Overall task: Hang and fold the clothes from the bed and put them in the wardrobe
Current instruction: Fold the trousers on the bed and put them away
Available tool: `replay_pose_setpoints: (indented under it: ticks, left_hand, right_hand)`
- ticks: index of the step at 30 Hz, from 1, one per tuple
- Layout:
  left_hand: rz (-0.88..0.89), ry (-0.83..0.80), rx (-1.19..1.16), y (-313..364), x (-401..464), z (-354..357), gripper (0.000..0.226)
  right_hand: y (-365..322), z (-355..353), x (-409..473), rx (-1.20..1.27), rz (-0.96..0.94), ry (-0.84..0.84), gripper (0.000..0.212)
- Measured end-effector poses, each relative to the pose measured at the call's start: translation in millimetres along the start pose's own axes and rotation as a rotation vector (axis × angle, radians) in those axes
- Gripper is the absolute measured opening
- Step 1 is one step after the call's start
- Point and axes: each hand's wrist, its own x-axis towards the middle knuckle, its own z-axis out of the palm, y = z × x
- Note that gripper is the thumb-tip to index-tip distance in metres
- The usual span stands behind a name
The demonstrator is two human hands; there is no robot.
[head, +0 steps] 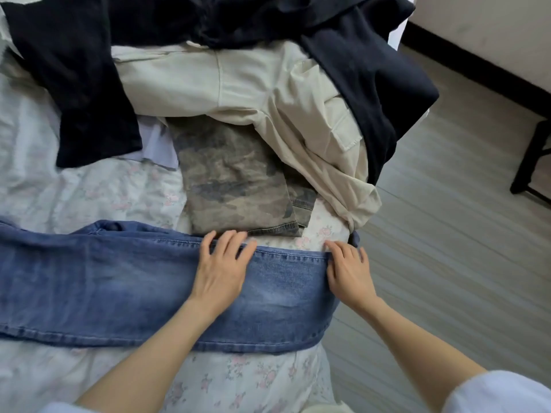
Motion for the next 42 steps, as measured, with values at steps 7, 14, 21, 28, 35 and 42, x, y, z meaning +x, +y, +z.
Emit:
replay_pose_setpoints:
  ticks: [7,14,21,28,35,42]
  left_hand:
    - [-0.047,-0.381,0.007,20.3,-37.1,1.0,0.057]
    - [-0.1,-0.356,-0.029,38.5,-31.7,2.3,0.059]
    - [0.105,-0.277,-0.011,93.6,19.6,15.5,0.064]
    - [0.11,-0.301,-0.012,117.5,57.2,29.3,0.039]
    - [0.007,-0.399,-0.007,137.4,79.7,31.0,0.016]
    - [0.132,-0.3,0.045,143.9,56.7,22.5,0.058]
  right_hand:
    - [-8.9,6.5,-24.8,0.165,0.144,-0.121,0.058]
    - [27.1,2.9,-13.6,0.59,0.716,-0.118,0.057]
    - [13.4,55.4,-56.3,1.429,1.38,-0.4,0.015]
    - [21.7,63.9,-49.7,1.953,1.509,-0.103,0.02]
    - [29.4,59.3,-80.0,1.633,1.47,0.351,0.013]
    - [34.0,48.1,-83.4,1.208,1.449,0.009,0.046]
